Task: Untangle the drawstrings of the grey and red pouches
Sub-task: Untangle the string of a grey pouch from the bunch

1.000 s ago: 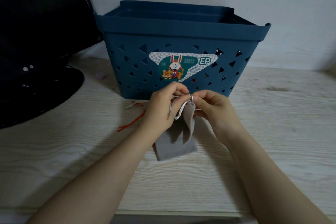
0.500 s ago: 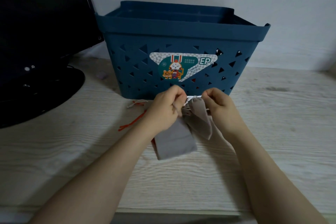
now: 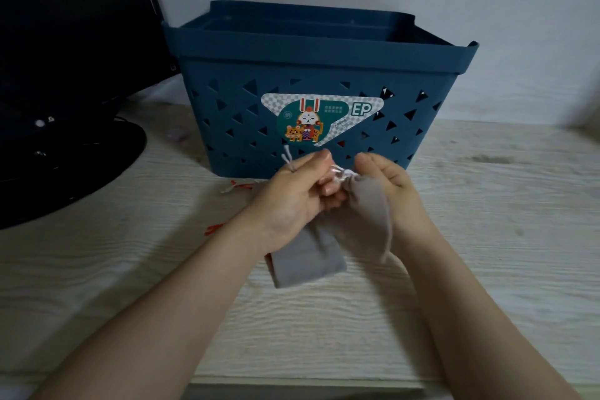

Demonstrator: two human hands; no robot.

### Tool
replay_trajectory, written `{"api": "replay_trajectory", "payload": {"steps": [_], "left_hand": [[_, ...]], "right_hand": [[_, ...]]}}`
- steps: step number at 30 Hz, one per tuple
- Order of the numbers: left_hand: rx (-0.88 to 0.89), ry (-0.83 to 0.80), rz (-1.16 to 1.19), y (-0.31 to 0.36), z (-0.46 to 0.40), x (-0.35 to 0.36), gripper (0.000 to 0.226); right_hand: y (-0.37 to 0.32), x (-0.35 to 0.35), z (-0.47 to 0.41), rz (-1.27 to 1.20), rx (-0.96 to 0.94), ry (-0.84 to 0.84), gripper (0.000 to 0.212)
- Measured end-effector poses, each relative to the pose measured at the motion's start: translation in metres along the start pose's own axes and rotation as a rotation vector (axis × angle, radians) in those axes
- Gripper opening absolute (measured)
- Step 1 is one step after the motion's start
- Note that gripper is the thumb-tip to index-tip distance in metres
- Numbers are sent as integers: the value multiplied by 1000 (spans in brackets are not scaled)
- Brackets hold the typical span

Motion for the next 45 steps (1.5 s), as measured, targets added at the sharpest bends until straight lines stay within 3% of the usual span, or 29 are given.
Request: {"api": "replay_trajectory", "payload": {"steps": [2,6,12,14,18,24,27,29,31,34,36,39,42,43,45], "left_hand": [[29,-22,101,1,2,8,31],[48,-61,127,5,3,10,24],[72,20,-128,9,-2,-12,33],[-1,49,-129,11,-4,-9,26],[-5,53,-137,25,-7,-3,36],[307,-53,-294,68,1,26,43],[438,-83,-483,88,-2,40,26],[482,-58,-535,100,-10,44,16],[521,-31,-582,114,-23,46,23],[659,55,-861,140,-47,45,23],[718,115,-1050,152,-66,46,23],[573,139,-1244,154,-94,40,28],[357,17,-1493,142,-104,31,38],[370,11,-1546,140,-102,29,39],[568,39,-1508,139,-93,30,34]], "right_hand": [[-3,1,-1,-167,24,45,26],[-6,0,0,-180,10,49,29],[-16,2,5,145,-95,-4,27],[-28,4,7,210,-101,56,28],[-51,9,6,330,-171,253,31],[-93,15,2,209,-233,409,28],[-118,19,-6,277,-316,451,31],[-130,21,-13,313,-346,435,32],[-142,25,-24,333,-356,400,31],[-159,31,-42,371,-337,287,21],[-167,32,-54,542,-365,275,16],[-175,31,-59,667,-428,341,13],[-169,31,-50,643,-429,208,14],[-166,33,-46,672,-425,136,16],[-160,34,-39,742,-418,18,19]]}}
Point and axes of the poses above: each hand's wrist, its own z-axis away from the middle knuckle, its own x-axis out of the palm, y = z × x, the point moved 3 cm from there along -z, towards the middle knuckle, and after that the axes turned 5 degrees about x, right-handed, at the moved point
